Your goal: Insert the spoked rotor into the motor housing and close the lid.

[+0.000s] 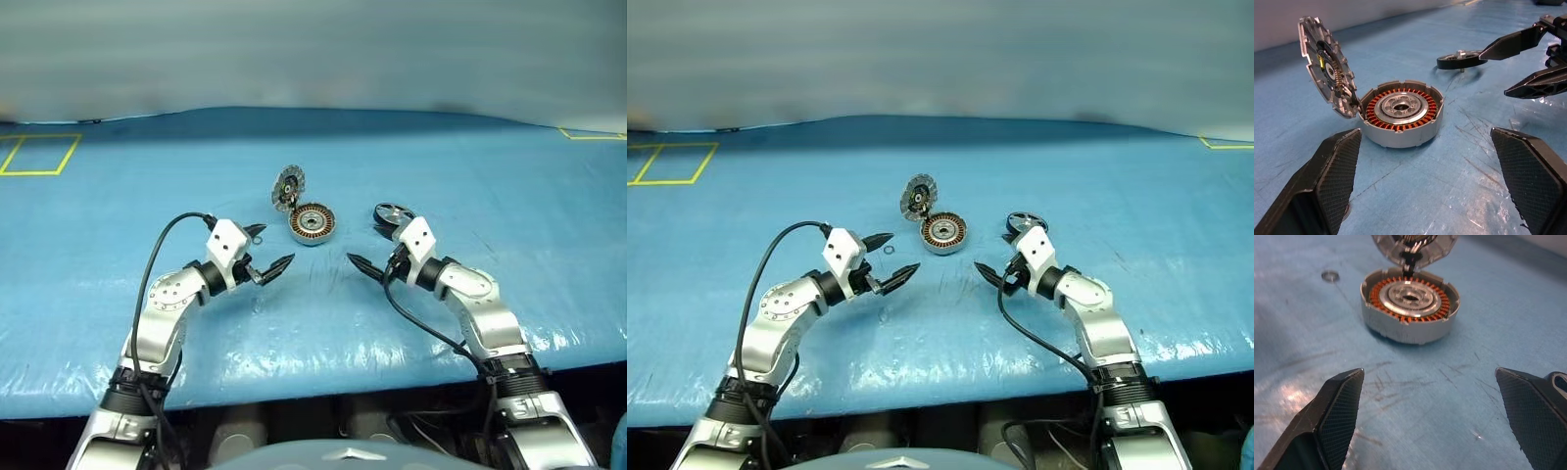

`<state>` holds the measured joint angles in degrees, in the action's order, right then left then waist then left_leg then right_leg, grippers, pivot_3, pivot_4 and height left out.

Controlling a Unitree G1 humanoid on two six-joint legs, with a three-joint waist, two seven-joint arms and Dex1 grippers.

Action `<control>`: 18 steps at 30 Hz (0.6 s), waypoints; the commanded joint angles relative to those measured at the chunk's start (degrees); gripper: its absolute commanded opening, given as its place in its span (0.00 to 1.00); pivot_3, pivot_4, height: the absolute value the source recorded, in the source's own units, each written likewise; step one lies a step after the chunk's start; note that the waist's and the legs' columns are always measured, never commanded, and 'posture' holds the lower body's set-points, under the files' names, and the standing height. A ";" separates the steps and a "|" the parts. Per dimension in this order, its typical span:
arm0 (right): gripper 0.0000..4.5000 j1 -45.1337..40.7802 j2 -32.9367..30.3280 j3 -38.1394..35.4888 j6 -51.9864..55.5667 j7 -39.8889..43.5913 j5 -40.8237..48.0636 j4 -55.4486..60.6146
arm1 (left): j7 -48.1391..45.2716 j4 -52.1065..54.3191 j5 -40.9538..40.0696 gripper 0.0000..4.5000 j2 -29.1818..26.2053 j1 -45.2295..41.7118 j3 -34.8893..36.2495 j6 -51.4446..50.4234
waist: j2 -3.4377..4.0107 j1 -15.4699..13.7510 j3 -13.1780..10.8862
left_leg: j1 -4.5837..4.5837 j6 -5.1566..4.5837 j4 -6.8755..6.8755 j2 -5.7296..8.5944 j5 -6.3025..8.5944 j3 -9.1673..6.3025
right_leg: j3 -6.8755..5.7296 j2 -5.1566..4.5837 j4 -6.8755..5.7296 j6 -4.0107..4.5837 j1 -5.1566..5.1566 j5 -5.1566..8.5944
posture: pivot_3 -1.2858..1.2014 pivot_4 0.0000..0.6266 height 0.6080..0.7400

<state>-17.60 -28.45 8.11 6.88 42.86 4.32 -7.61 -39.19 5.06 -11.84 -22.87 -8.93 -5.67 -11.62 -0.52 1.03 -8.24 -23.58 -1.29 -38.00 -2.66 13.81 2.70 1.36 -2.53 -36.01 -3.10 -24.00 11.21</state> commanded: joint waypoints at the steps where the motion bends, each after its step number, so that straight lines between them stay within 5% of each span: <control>1: 1.00 -6.75 -4.76 5.63 -4.04 4.11 -8.54 -0.74 | 0.43 1.73 0.17 1.00 0.03 0.40 0.47 1.25 | 0.00 0.06 0.00 | 0.00 0.00 -0.01 0.00 0.00 0.00 | 0.00 0.00 0.00 0.00 0.00 0.00 | 0.52 0.24 1.00; 8: 1.00 -28.58 -2.34 19.89 -13.85 13.65 -20.88 -16.07 | 0.71 2.98 0.07 1.00 0.67 2.81 0.24 2.24 | -0.01 0.64 -0.01 | 0.02 0.00 0.05 -0.04 0.00 -0.02 | -0.01 0.05 -0.03 0.03 -0.05 0.00 | 0.52 0.24 1.00; 18: 1.00 -44.28 9.01 27.54 -23.60 10.75 -30.69 -44.03 | 3.27 5.40 0.31 1.00 1.46 6.13 0.88 2.56 | 0.00 -0.16 -0.02 | -0.28 0.00 0.08 -0.01 0.00 0.07 | 0.00 -0.04 0.01 0.04 -0.31 -0.02 | 0.52 0.24 1.00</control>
<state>-59.48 -20.07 35.37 -14.82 54.46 -24.87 -48.65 -36.34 7.16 -11.39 -21.68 -3.11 -5.09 -10.23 -0.52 0.86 -8.26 -23.85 -1.29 -37.91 -2.67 13.81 2.78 1.36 -2.57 -36.01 -3.06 -24.31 11.19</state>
